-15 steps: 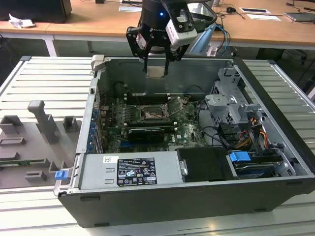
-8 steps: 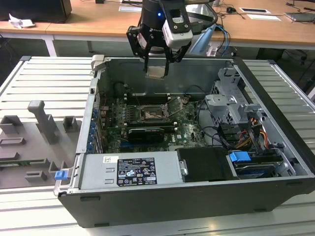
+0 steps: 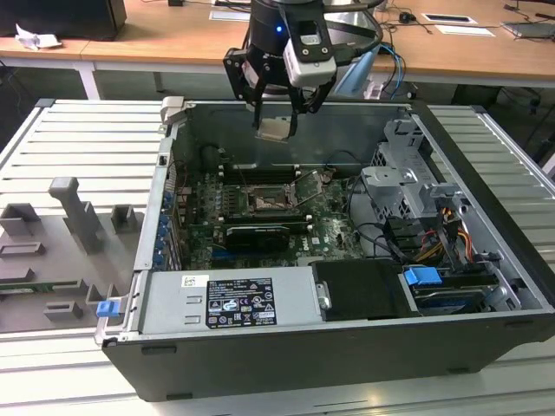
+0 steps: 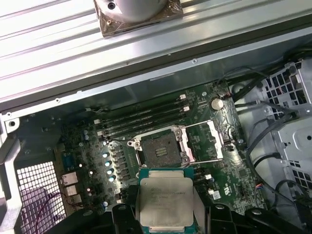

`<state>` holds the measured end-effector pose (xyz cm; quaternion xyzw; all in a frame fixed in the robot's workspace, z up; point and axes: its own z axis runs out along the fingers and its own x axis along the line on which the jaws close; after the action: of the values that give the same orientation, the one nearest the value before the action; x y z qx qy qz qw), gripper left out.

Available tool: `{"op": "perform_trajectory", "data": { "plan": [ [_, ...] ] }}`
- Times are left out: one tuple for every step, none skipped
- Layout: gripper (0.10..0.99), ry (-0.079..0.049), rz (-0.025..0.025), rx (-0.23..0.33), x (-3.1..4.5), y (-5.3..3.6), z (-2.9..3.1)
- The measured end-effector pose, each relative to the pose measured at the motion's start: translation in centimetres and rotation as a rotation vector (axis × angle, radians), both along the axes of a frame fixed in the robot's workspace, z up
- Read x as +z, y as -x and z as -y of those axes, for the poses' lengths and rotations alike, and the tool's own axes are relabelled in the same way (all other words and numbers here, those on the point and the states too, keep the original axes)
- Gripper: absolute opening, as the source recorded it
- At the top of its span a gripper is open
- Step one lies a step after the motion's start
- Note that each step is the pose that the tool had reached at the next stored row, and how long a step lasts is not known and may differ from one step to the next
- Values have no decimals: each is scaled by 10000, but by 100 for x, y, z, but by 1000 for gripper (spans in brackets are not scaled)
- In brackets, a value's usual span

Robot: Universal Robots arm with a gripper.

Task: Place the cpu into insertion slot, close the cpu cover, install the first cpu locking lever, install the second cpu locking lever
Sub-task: 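Place the cpu into insertion slot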

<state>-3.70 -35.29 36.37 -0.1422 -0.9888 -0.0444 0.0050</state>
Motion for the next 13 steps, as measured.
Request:
{"op": "perform_trajectory", "data": {
  "plan": [
    [529,2,-4,-24,-4,0,0],
    [529,3,-4,-129,-5,-1,1],
    [529,1,-3,-339,-8,0,0],
    [529,1,-3,-490,-9,0,0],
    [529,1,-3,-590,-10,0,0],
    [529,1,-3,-689,-10,0,0],
    [529,1,-3,-787,-11,0,0],
    [529,1,-3,-916,-12,0,0],
    [529,1,-3,-1042,-13,0,0],
    [529,1,-3,-1136,-14,0,0],
    [529,1,-3,-1313,-16,0,0],
    [529,1,-3,-1453,-17,0,0],
    [529,1,-3,-1519,-17,0,0]
  ]
}}
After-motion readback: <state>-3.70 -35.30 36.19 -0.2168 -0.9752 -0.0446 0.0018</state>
